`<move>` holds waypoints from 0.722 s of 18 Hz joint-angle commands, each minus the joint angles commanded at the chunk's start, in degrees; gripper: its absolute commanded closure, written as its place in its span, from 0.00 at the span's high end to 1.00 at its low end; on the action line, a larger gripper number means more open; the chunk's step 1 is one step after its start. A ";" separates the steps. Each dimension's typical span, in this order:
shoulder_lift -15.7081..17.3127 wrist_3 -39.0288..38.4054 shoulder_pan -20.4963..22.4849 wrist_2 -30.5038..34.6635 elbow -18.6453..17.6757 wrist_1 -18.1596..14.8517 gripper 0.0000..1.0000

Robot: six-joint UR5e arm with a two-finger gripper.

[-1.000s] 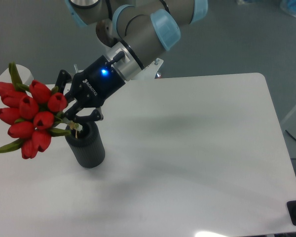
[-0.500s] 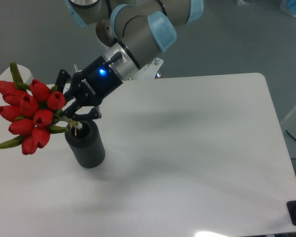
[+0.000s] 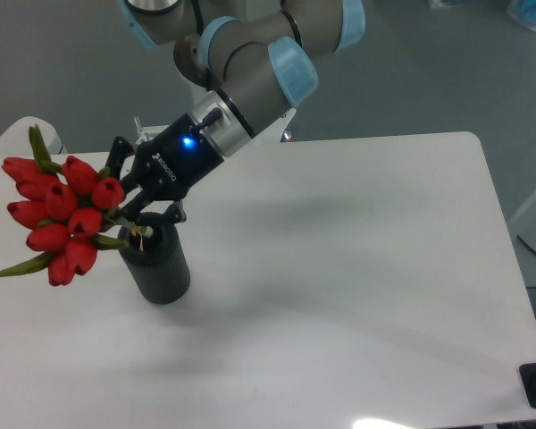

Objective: Insert the flowers into the vase
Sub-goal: 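Lower the tulip stems into the dark vase while holding the bunch, then tilt the held tulips upright above the vase, pushing stems deeper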

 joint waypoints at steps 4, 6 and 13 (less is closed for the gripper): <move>-0.62 0.44 0.00 0.00 -0.53 0.09 0.14; -0.62 2.10 -0.09 0.00 -1.40 0.00 0.14; -1.50 6.77 -0.09 0.09 -3.51 0.09 0.14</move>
